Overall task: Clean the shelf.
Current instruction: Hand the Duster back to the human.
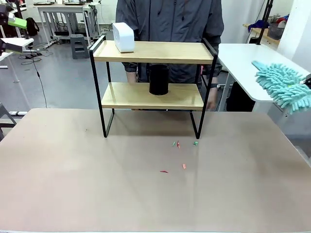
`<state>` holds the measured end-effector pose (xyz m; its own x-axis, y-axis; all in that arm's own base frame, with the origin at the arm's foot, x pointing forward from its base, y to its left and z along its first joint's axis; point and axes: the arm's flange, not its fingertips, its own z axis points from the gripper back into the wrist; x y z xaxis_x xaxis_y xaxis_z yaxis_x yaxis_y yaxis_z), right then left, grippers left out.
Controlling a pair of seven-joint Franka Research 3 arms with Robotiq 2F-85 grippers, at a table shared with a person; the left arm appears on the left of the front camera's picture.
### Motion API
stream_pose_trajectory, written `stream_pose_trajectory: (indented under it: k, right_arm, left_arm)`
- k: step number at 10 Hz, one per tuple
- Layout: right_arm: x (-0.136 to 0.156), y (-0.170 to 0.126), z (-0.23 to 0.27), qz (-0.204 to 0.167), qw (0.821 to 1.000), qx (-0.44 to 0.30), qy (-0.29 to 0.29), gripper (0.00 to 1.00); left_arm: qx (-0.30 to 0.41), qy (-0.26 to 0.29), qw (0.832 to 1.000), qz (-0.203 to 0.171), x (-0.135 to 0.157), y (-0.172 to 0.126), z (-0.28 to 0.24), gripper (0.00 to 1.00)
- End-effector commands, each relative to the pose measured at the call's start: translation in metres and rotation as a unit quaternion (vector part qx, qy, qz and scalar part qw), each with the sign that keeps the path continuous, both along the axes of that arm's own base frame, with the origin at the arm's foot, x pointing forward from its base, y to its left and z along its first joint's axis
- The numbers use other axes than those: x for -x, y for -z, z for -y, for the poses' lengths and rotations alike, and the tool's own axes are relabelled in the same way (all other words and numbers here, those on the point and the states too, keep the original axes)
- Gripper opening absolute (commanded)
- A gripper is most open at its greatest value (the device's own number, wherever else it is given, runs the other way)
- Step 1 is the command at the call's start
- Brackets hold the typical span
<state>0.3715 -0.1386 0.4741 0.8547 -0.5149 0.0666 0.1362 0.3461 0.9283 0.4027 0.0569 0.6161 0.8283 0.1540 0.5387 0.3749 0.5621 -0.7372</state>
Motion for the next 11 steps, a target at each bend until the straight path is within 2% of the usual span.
stream_pose_trajectory:
  k: [1,11]
  right_arm:
    - [0.0043,0.0025,0.0091,0.013,1.000,0.008,-0.006,0.00]
    - [0.0043,0.0025,0.0091,0.013,1.000,0.008,-0.006,0.00]
  left_arm:
    - [0.002,0.000,1.000,-0.005,-0.0025,0.0029,-0.0012,1.00]
    - [0.002,0.000,1.000,-0.005,-0.0025,0.0029,-0.0012,1.00]
